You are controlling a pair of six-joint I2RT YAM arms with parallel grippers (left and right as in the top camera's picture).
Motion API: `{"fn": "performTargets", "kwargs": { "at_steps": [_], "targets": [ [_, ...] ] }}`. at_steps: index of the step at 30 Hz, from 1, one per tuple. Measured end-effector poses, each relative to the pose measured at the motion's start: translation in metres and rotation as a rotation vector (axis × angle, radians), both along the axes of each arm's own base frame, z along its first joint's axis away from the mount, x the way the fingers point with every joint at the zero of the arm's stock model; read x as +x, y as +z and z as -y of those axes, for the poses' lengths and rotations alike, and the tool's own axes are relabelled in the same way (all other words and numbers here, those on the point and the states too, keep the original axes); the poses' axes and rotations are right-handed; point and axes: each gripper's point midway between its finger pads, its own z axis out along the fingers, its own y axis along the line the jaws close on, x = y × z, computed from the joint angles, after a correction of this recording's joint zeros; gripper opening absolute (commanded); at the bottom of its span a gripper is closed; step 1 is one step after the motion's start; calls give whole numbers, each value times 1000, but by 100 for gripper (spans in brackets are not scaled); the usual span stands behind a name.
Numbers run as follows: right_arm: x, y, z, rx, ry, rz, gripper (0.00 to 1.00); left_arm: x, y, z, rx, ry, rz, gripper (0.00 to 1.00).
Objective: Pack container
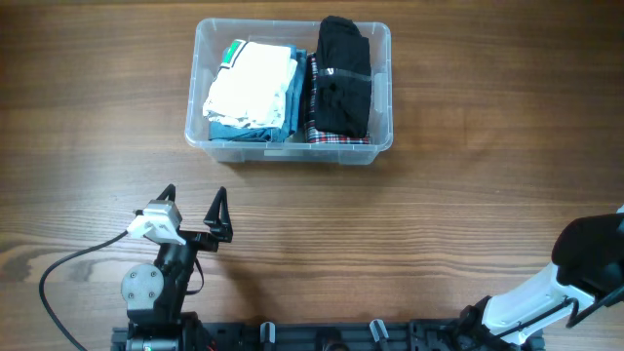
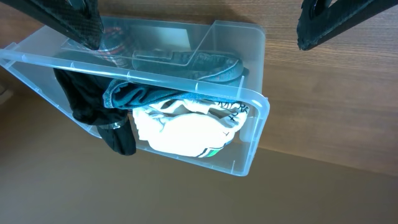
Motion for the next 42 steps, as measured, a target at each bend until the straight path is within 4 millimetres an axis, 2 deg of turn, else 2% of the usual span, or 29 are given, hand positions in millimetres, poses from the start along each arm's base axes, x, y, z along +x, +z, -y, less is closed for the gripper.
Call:
{"fn": "performTargets", "kwargs": {
  "at_steps": [5, 9, 11, 13, 14, 15, 17, 18, 20, 21, 22, 23, 24, 25, 26, 28, 29, 30, 32, 33, 35, 36, 37, 41, 42],
  "targets": [
    [3, 0, -5, 0, 12, 0, 100, 0, 0, 0, 0, 0, 0, 100],
    [33, 1, -63, -3, 147, 0, 100, 0, 0, 0, 0, 0, 0, 100],
    [58, 8, -147, -9, 329, 15, 100, 0, 0, 0, 0, 0, 0, 100],
    [61, 27, -220, -17, 483, 56, 100, 0, 0, 0, 0, 0, 0, 100],
    [53, 47, -266, -24, 581, 102, 100, 0, 0, 0, 0, 0, 0, 100],
    [43, 63, -298, -27, 652, 140, 100, 0, 0, 0, 0, 0, 0, 100],
    [16, 95, -347, -63, 795, 209, 100, 0, 0, 0, 0, 0, 0, 100],
    [0, 112, -364, -92, 865, 246, 100, 0, 0, 0, 0, 0, 0, 100],
    [-21, 144, -370, -146, 921, 330, 100, 0, 0, 0, 0, 0, 0, 100],
    [-22, 156, -368, -181, 930, 381, 100, 0, 0, 0, 0, 0, 0, 100],
    [-30, 185, -364, -238, 934, 503, 100, 0, 0, 0, 0, 0, 0, 100],
    [-33, 198, -363, -290, 953, 562, 100, 0, 0, 0, 0, 0, 0, 100],
    [-44, 226, -362, -415, 987, 712, 100, 0, 0, 0, 0, 0, 1, 100],
    [-55, 236, -358, -490, 1005, 781, 100, 0, 0, 0, 0, 0, 1, 100],
    [-75, 245, -349, -612, 1025, 871, 100, 0, 0, 0, 0, 0, 1, 100],
    [-97, 241, -334, -747, 1013, 984, 100, 0, 0, 0, 0, 0, 1, 100],
    [-108, 220, -324, -801, 1006, 1011, 100, 0, 0, 0, 0, 0, 2, 100],
    [-111, 191, -318, -814, 1013, 983, 100, 0, 0, 0, 0, 1, 3, 100],
    [-119, 148, -306, -859, 996, 982, 100, 0, 0, 0, 0, 0, 3, 100],
    [-122, 117, -302, -860, 996, 960, 100, 0, 0, 0, 0, 1, 3, 100],
    [-130, 79, -297, -874, 986, 951, 100, 0, 0, 0, 0, 1, 4, 100],
    [-139, 49, -296, -871, 988, 940, 100, 0, 0, 0, 0, 1, 4, 100],
    [-146, 28, -295, -876, 987, 943, 100, 0, 0, 0, 0, 0, 4, 100],
    [-160, -38, -294, -872, 986, 924, 100, 0, 0, 0, 1, 0, 4, 100],
    [-161, -47, -294, -867, 990, 917, 100, 0, 0, 0, 1, 1, 4, 100]
  ]
}}
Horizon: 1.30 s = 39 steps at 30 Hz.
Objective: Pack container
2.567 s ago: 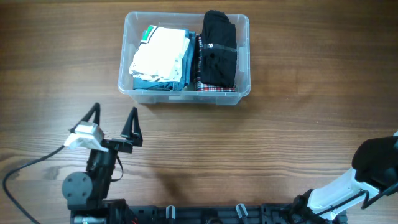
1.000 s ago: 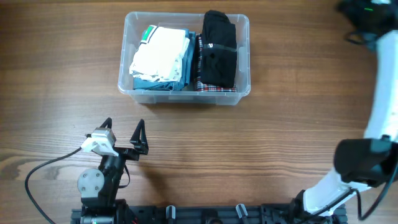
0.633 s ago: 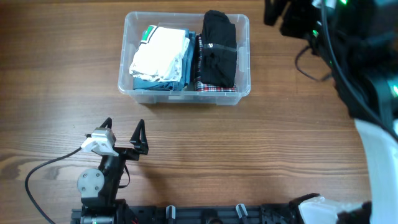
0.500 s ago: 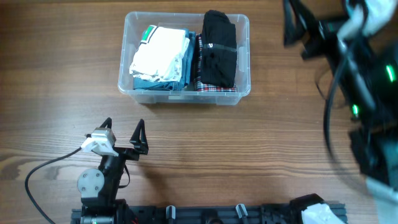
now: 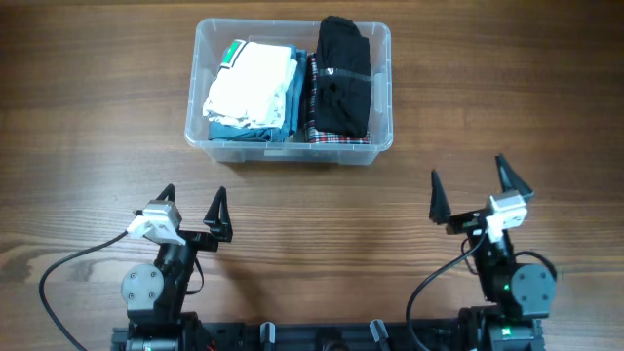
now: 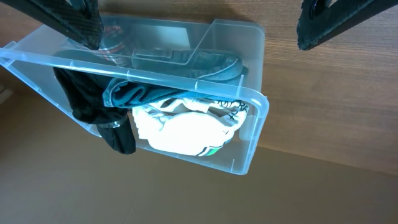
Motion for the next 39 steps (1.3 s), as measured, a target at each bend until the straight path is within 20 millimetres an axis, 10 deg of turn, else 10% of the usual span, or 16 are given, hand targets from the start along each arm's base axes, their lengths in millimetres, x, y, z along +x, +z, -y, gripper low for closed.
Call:
{"fn": "performTargets", "kwargs": {
  "at_steps": [8, 39],
  "targets": [
    [-1, -63, 4, -5, -23, -202, 100, 0, 0, 0, 0, 0, 0, 100],
    [-4, -56, 6, -20, -36, -167, 100, 0, 0, 0, 0, 0, 0, 100]
  ]
}}
